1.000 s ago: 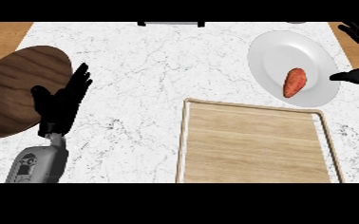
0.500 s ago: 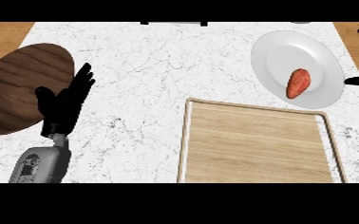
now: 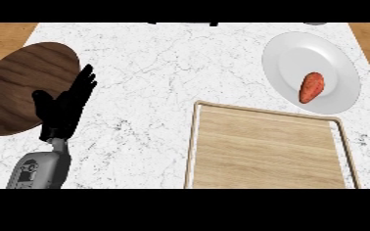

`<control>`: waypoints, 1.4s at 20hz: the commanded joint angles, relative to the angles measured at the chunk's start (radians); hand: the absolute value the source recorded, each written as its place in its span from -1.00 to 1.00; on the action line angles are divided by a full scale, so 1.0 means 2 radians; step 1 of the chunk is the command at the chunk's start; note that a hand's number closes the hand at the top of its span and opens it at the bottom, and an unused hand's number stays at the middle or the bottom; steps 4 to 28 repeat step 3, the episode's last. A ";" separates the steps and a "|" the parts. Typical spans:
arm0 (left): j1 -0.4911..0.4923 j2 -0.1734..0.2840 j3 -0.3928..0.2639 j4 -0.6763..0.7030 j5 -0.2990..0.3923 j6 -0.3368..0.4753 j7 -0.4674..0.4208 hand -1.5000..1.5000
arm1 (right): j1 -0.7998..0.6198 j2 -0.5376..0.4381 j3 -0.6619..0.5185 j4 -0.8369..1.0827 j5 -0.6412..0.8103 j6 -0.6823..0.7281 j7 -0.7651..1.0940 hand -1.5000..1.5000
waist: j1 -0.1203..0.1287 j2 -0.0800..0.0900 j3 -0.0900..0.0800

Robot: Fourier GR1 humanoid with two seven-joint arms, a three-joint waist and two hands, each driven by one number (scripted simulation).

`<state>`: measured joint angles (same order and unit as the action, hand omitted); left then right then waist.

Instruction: Pick the sweet potato from the tray and place it in the plate

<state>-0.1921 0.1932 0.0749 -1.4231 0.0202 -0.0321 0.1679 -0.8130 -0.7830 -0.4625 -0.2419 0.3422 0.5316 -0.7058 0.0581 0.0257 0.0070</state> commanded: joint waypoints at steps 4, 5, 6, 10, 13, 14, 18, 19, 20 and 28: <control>0.007 -0.012 -0.009 -0.007 -0.004 0.005 0.002 0.00 | 0.021 -0.015 0.012 0.008 0.005 0.065 -0.069 -1.00 | -0.001 0.000 0.000; 0.007 -0.012 -0.009 -0.007 -0.004 0.005 0.002 0.00 | 0.021 -0.015 0.012 0.008 0.005 0.065 -0.069 -1.00 | -0.001 0.000 0.000; 0.007 -0.012 -0.009 -0.007 -0.004 0.005 0.002 0.00 | 0.021 -0.015 0.012 0.008 0.005 0.065 -0.069 -1.00 | -0.001 0.000 0.000; 0.007 -0.012 -0.009 -0.007 -0.004 0.005 0.002 0.00 | 0.021 -0.015 0.012 0.008 0.005 0.065 -0.069 -1.00 | -0.001 0.000 0.000; 0.007 -0.012 -0.009 -0.007 -0.004 0.005 0.002 0.00 | 0.021 -0.015 0.012 0.008 0.005 0.065 -0.069 -1.00 | -0.001 0.000 0.000; 0.007 -0.012 -0.009 -0.007 -0.004 0.005 0.002 0.00 | 0.021 -0.015 0.012 0.008 0.005 0.065 -0.069 -1.00 | -0.001 0.000 0.000; 0.007 -0.012 -0.009 -0.007 -0.004 0.005 0.002 0.00 | 0.021 -0.015 0.012 0.008 0.005 0.065 -0.069 -1.00 | -0.001 0.000 0.000; 0.007 -0.012 -0.009 -0.007 -0.004 0.005 0.002 0.00 | 0.021 -0.015 0.012 0.008 0.005 0.065 -0.069 -1.00 | -0.001 0.000 0.000; 0.007 -0.012 -0.009 -0.007 -0.004 0.005 0.002 0.00 | 0.021 -0.015 0.012 0.008 0.005 0.065 -0.069 -1.00 | -0.001 0.000 0.000; 0.007 -0.012 -0.009 -0.007 -0.004 0.005 0.002 0.00 | 0.021 -0.015 0.012 0.008 0.005 0.065 -0.069 -1.00 | -0.001 0.000 0.000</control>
